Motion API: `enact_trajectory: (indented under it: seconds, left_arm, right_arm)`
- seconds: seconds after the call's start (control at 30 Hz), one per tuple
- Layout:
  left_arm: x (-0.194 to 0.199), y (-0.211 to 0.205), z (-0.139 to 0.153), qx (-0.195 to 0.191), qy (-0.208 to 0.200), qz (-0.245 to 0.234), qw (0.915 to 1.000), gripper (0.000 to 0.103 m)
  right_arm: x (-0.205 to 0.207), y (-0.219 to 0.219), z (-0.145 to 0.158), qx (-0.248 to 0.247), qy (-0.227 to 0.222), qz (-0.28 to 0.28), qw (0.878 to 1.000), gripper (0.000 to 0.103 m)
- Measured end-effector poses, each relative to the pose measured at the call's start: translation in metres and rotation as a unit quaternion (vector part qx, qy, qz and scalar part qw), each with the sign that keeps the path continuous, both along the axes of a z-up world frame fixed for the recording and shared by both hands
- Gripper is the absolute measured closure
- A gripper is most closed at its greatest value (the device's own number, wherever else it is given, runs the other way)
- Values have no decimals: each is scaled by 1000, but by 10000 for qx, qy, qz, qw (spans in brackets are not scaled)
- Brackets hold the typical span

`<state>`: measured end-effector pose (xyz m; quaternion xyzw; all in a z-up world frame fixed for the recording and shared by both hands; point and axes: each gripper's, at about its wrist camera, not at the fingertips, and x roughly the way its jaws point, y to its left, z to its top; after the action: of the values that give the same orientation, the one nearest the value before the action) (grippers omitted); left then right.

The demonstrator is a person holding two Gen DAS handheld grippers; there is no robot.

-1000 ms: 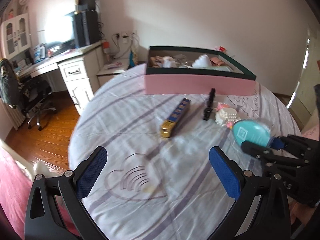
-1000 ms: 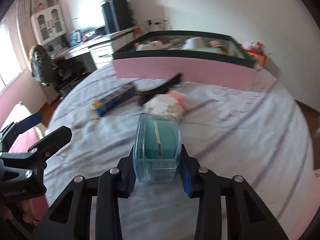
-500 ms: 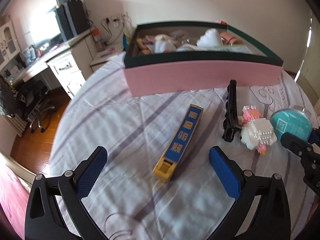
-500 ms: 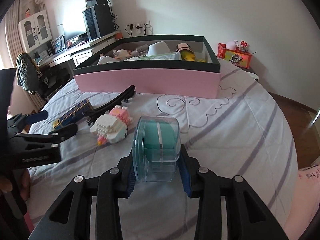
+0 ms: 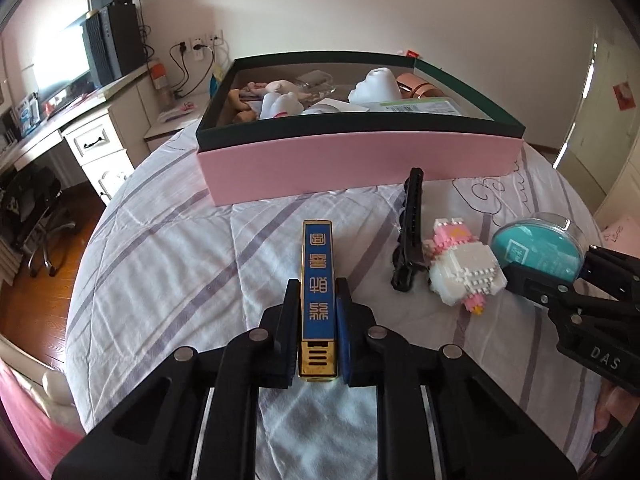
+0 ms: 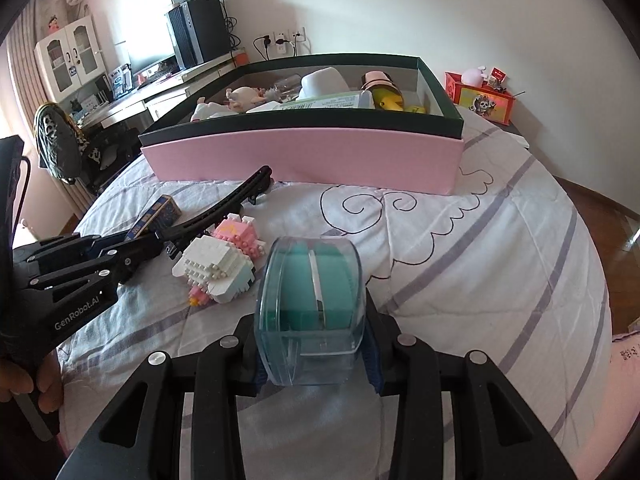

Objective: Organize rigid objects
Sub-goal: 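Grasp the blue-and-gold box with the left tool while the right tool grasps the teal container, then carry the blue box in the left tool while the right tool carries the teal container into the box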

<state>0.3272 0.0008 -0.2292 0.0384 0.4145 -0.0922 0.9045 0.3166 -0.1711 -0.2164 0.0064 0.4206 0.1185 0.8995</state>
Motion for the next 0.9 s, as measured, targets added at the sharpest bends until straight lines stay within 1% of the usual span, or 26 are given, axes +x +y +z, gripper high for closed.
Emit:
enact_trajectory:
  seconds: [0.1,0.23,0.3,0.43,0.6,0.67,0.73,0.9]
  left_arm:
    - [-14,-2,2,-92,-56,29,9999,88]
    - [-34,-1,3,-347,-95,73,9993,88]
    - [-45,-2,7,-338,-161,141,9992,88]
    - [-65,-5,23,-421,-392,131,9983,88]
    - [-84,-11,48,-444,-700,96,9965,88]
    - [-93,-14,61,-409,-874,99,9953,88]
    - [-99,-15,70,-403,-1002,94,9941,88]
    - [-106,-22,82,-438,-1081,-56,9932,88]
  right_arm:
    - [-1,0,0,91,-17,43,9999,65]
    - [-9,-1,3,203,-120,95,9997,65]
    - [-17,-3,4,283,-181,71,9994,65]
    - [-35,-6,10,536,-273,-32,9982,65]
    - [-62,-1,36,566,-685,46,9960,65]
    - [-72,4,49,436,-876,74,9952,65]
    - [-81,6,61,498,-1003,168,9936,65]
    - [-93,11,77,562,-1178,306,9910,65]
